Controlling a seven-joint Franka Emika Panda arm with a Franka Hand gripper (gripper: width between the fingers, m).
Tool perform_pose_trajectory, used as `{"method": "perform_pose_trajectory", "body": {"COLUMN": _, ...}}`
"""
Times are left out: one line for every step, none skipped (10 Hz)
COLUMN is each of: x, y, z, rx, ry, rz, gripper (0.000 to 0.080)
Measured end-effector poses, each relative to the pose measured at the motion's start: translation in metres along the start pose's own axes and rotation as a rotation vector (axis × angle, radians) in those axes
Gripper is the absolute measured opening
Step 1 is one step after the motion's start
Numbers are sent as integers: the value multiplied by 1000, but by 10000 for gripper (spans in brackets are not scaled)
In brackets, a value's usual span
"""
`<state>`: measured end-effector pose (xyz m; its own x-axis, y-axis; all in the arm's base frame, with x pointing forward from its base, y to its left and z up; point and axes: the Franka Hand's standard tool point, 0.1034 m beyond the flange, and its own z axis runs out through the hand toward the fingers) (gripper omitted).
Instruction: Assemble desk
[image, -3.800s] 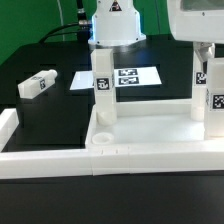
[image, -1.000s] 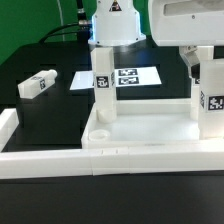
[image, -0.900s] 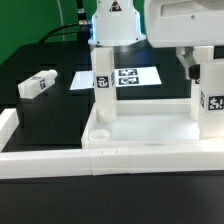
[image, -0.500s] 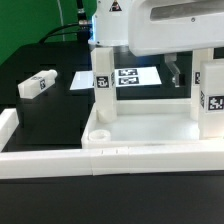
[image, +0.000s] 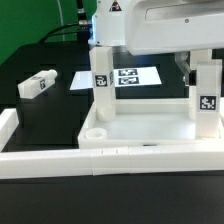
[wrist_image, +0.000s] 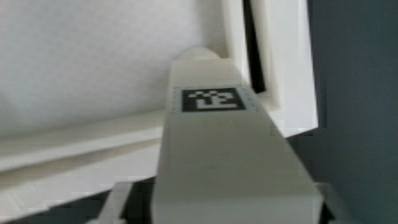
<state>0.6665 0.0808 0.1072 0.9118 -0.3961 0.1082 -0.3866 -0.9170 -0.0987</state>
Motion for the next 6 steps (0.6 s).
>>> {"method": "perform_pose_trajectory", "body": {"x": 0, "y": 0, "z": 0, "rx": 0, "ry": 0, "rz": 67, "gripper": 288}}
{"method": "perform_pose_trajectory", "body": {"x": 1, "y": 1, "z": 0, "rx": -1, "ry": 1, "rz": 154, "gripper": 288}}
{"method": "perform_pose_trajectory", "body": {"x": 1, "y": 3, "z": 0, "rx": 0, "ry": -1, "rz": 301, "gripper": 288}}
{"method": "perform_pose_trajectory", "body": {"x": 1, "y": 5, "z": 0, "rx": -1, "ry": -8, "rz": 473, "gripper": 288}}
{"method": "perform_pose_trajectory", "body": {"x": 0, "y": 7, "z": 0, "rx": -2, "ry": -21, "rz": 623, "gripper": 288}}
{"method": "perform_pose_trajectory", "body": {"x": 0, "y": 8, "z": 0, "rx": 9, "ry": -43, "rz": 759, "gripper": 288}}
